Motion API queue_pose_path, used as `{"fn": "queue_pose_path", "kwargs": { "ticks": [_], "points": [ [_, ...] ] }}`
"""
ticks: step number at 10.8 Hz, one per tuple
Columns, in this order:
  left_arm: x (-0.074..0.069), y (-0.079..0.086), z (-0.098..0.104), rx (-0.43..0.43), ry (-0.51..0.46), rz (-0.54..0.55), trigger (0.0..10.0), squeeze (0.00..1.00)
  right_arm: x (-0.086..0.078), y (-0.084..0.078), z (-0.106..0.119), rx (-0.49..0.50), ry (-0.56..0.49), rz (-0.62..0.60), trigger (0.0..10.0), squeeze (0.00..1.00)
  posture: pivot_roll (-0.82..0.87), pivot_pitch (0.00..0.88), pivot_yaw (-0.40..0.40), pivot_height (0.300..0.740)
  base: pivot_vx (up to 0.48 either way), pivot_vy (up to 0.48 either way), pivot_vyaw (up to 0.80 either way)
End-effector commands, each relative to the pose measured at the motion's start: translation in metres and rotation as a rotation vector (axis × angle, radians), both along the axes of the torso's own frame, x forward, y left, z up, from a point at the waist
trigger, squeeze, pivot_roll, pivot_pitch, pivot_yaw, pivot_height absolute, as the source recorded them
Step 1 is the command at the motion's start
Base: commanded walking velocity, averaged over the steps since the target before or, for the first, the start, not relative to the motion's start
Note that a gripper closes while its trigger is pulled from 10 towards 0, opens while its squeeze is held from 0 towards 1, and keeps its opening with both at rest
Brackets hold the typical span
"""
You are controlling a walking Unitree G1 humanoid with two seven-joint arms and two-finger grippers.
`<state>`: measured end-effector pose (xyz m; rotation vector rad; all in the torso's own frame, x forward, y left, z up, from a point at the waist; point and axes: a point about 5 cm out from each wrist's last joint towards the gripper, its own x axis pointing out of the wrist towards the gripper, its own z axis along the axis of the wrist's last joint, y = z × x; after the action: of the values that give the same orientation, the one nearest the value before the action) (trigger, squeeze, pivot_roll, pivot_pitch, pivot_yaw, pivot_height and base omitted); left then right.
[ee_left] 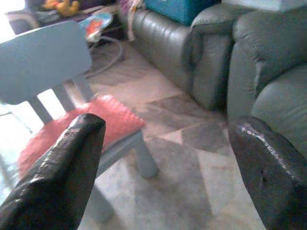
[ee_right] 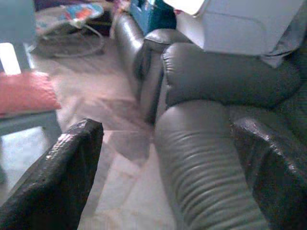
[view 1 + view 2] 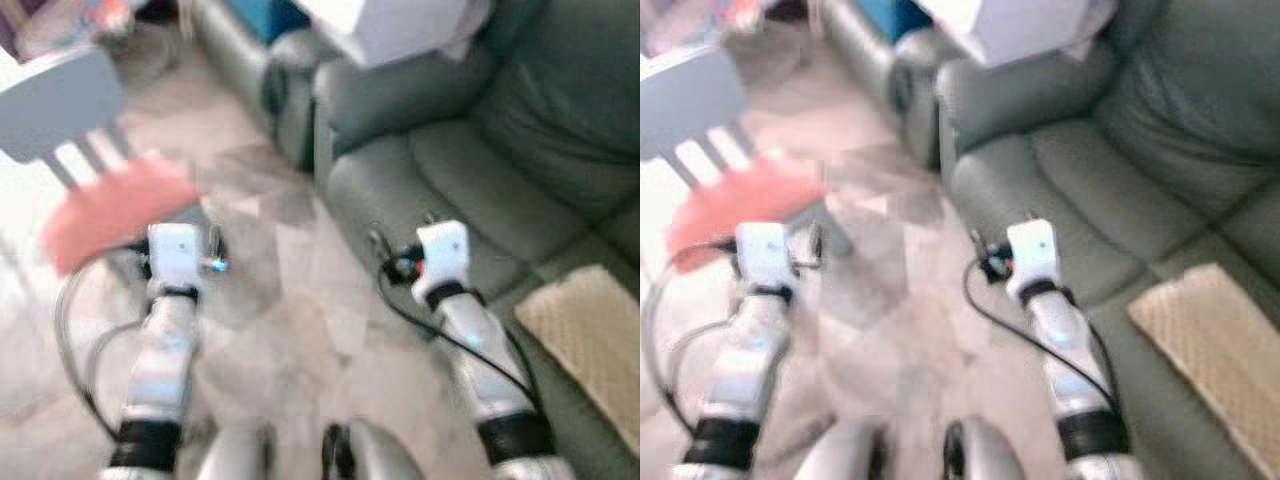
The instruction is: Move the pillow to the sofa
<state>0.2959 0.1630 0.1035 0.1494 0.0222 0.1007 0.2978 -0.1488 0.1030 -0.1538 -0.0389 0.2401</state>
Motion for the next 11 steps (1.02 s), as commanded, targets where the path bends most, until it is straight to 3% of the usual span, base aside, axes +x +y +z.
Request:
{"fn": "queue_pose_path", "kwargs": {
  "ticks": [1,6,8,9,11],
  "points": [
    [-0.002,0.007,0.001,0.015,-0.014,0.006,10.0,0.0,0.0,0.004,0.003,0.008,-0.016,0.008,10.0,0.0,-0.03,0.182,-0.065,0.74,0.0,0.0,0.79],
    [-0.005,0.008,0.002,0.023,-0.019,-0.006,10.0,0.0,-0.003,0.009,-0.002,0.027,-0.002,0.022,10.0,0.0,0.0,0.177,-0.058,0.74,0.0,0.0,0.65],
    [-0.005,0.011,0.002,0.033,-0.014,-0.018,10.0,0.0,-0.003,0.011,-0.003,0.046,-0.005,0.014,10.0,0.0,0.0,0.166,-0.057,0.74,0.0,0.0,0.0],
    [-0.007,0.014,0.002,0.042,-0.009,-0.021,10.0,0.0,-0.004,0.006,-0.003,0.037,-0.008,-0.011,10.0,0.0,0.0,0.159,-0.057,0.74,0.0,0.0,0.0],
    [-0.022,0.029,-0.005,0.074,0.022,-0.012,10.0,0.0,-0.014,-0.015,-0.008,-0.013,-0.005,-0.094,10.0,0.0,0.0,0.161,-0.056,0.74,0.0,0.0,0.0]
  ]
}}
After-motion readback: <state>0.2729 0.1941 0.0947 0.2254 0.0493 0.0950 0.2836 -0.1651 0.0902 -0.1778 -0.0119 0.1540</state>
